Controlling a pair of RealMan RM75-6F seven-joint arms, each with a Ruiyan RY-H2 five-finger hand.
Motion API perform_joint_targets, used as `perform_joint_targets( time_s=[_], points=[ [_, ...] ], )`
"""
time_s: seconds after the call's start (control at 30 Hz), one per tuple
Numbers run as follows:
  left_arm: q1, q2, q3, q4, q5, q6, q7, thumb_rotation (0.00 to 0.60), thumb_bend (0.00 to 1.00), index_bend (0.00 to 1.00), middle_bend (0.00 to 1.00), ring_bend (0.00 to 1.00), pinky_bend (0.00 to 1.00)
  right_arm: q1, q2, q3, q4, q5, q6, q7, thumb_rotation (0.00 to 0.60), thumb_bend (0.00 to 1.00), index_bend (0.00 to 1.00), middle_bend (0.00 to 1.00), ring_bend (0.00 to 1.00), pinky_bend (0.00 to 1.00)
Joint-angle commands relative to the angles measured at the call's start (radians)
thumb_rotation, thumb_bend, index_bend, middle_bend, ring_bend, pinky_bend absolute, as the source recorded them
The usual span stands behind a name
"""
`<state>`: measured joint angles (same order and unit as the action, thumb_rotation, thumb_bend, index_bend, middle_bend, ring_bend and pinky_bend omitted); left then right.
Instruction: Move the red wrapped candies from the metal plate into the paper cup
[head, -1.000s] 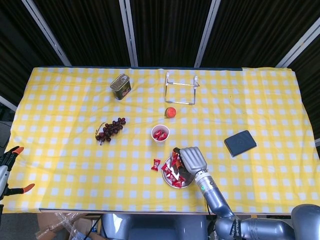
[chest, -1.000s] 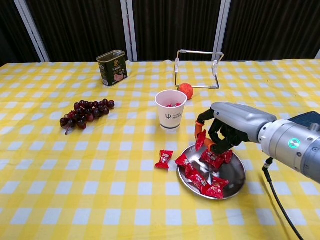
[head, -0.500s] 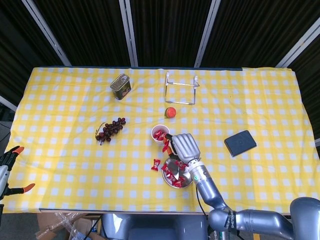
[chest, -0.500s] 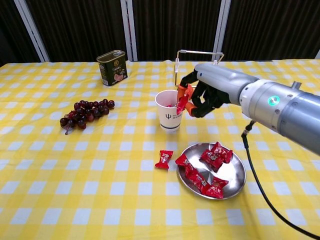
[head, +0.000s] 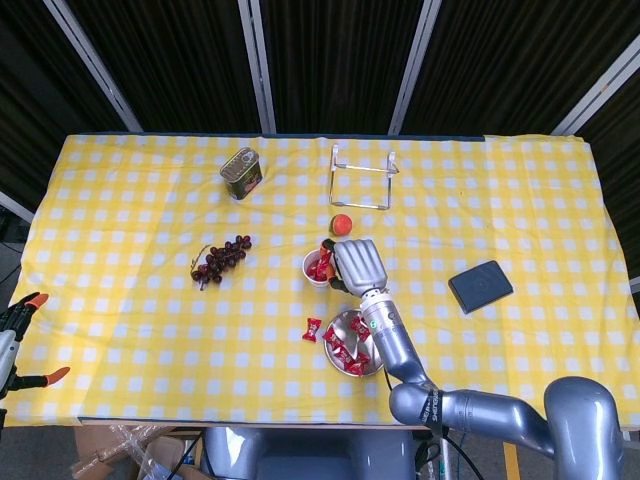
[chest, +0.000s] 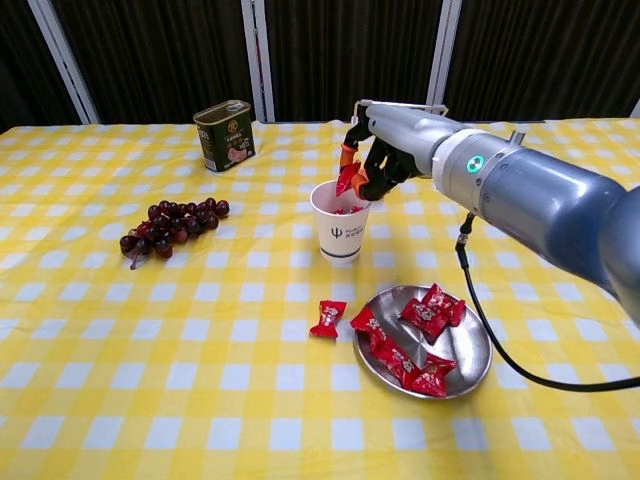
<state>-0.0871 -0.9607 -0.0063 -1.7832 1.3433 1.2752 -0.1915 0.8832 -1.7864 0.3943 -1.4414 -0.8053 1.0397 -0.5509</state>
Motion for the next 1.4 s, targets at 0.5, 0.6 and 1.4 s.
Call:
perform_joint_targets(
  time_s=[0.5,0.6,1.4],
  points=[
    [-0.001,0.003,0.000,-0.006,-0.006,-0.003,0.002,0.600,0.05,0.00,0.00,0.00,0.00,0.009,0.001,-0.030,0.027,0.005,0.003,0.022,0.600,0.54,0.25,0.80,0.92,1.00],
    [0.000,0.003,0.000,-0.006,-0.005,-0.001,0.003,0.600,0.05,0.00,0.00,0.00,0.00,0.002,0.012,-0.035,0.002,-0.002,0.017,0.022,0.600,0.54,0.25,0.80,0.92,1.00],
    [0.012,-0.006,0.004,-0.002,0.018,0.030,0.013,0.600,0.05,0.00,0.00,0.00,0.00,-0.171,0.223,-0.302,-0.442,-0.078,0.146,-0.080,0.600,0.41,0.25,0.80,0.92,1.00]
  ],
)
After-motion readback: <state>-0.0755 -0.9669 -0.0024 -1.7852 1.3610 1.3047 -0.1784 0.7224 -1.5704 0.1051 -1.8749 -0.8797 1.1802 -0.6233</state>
